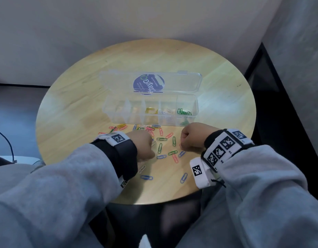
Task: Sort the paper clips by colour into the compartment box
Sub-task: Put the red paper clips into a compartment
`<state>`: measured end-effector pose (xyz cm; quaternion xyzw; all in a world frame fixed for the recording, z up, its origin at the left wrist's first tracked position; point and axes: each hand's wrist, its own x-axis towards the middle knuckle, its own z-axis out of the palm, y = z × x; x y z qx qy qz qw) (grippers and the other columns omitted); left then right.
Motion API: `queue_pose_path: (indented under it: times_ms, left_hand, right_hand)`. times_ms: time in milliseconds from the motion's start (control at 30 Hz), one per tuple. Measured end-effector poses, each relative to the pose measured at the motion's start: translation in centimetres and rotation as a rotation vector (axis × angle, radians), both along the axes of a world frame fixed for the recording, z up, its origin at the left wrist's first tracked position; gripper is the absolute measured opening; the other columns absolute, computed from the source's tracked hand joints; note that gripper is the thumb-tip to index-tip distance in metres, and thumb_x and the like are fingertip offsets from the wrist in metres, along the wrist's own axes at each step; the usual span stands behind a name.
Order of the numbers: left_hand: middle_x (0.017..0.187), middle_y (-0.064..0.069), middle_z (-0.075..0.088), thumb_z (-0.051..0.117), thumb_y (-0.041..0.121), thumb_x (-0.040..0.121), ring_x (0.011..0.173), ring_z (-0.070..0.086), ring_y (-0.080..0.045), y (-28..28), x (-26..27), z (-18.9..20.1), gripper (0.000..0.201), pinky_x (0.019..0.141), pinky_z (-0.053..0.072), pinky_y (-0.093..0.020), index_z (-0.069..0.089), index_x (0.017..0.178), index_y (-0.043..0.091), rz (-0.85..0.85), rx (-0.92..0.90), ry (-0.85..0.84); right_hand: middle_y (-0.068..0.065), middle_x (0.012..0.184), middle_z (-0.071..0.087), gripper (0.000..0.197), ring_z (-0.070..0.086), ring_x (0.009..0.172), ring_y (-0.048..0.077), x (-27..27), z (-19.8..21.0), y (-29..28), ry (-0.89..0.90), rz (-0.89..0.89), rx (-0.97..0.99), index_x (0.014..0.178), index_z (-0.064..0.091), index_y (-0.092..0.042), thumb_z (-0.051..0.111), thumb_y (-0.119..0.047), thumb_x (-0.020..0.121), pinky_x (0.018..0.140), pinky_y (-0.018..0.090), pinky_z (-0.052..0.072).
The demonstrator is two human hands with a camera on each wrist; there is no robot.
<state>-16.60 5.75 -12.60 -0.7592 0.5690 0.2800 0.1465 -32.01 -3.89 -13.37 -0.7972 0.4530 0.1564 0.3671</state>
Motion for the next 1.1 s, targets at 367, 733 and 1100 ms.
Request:
queue_pose_path:
  times_ms: [367,733,1100]
  left_hand:
    - [0.051,-0.005,0.055,0.037,-0.008,0.085,0.033,0.043,-0.007,0.2,2.7,3.0,0.030,0.035,0.028,-0.010,0.044,0.062,0.011,0.685,-0.228,0.893]
    - [0.060,-0.006,0.055,0.031,0.003,0.086,0.040,0.050,-0.010,1.3,3.9,2.7,0.032,0.033,0.036,-0.012,0.059,0.071,0.007,0.945,-0.169,1.219]
    - [0.058,-0.001,0.037,0.050,0.029,0.093,0.052,0.034,-0.016,1.7,2.6,2.5,0.031,0.047,0.025,-0.022,0.058,0.066,0.016,0.541,-0.128,0.564]
  right_hand:
    - [0.006,0.059,0.052,0.025,0.052,0.043,0.009,-0.9,0.4,-0.7,-0.519,-0.326,0.568,0.080,0.056,-0.005,0.043,0.015,0.088,0.046,0.018,0.049]
    - [0.006,0.061,0.045,0.017,0.045,0.048,0.013,-0.3,0.9,0.4,-0.362,-0.225,0.471,0.074,0.049,-0.008,0.053,0.001,0.088,0.042,0.019,0.040]
    - [-0.004,0.073,0.061,0.017,0.056,0.073,0.013,1.0,1.1,3.4,0.057,0.083,-0.075,0.069,0.058,-0.020,0.073,-0.024,0.075,0.070,0.026,0.046]
